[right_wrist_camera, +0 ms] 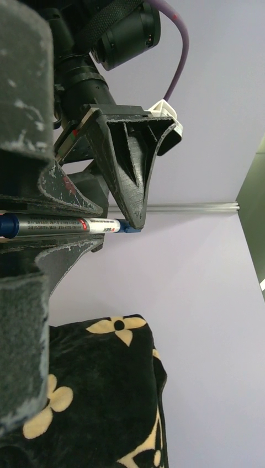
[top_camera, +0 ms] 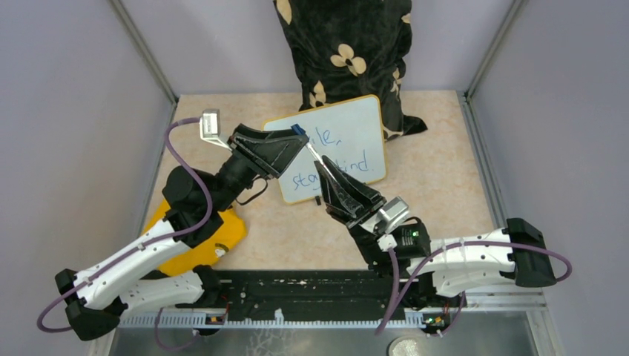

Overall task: Write a sentence on the whiteboard
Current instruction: Close the whiteboard marker at the center of the board.

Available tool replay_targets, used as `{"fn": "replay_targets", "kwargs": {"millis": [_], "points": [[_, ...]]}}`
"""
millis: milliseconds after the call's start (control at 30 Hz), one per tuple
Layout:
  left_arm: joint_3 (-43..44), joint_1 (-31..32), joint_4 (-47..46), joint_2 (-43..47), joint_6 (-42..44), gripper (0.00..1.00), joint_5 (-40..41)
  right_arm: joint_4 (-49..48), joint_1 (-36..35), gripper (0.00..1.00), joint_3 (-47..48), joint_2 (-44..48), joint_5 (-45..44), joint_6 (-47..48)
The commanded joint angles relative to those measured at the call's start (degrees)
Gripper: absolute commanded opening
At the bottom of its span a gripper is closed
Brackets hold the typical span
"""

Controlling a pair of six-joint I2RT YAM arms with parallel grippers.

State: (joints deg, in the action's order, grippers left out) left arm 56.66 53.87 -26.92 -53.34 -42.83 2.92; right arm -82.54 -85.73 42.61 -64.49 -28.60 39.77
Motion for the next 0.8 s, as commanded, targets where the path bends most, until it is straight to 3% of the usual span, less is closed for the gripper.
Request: {"fn": "replay_targets", "kwargs": {"millis": [0, 267, 667, 767], "points": [[1.36, -0.42, -1.36, 0.53, 0.64, 0.62, -0.78, -0.87, 0.26, 0.00, -0.41, 0.75, 1.01, -1.18], [-0.16, -0.68, -5.50, 0.82, -1.34, 0.54, -1.91, -0.70, 0.22, 0.00, -0.84, 0.68, 1.42, -1.49], [-4.40, -1.31, -11.92, -0.81, -8.70, 0.01, -7.69, -0.09, 0.22, 0.00, -1.29, 1.36, 1.49, -1.79], [-5.41, -1.31, -12.62, -1.53, -10.59, 0.00, -9.79, -0.07, 0.22, 0.00, -1.22, 1.30, 1.36, -1.78]]}}
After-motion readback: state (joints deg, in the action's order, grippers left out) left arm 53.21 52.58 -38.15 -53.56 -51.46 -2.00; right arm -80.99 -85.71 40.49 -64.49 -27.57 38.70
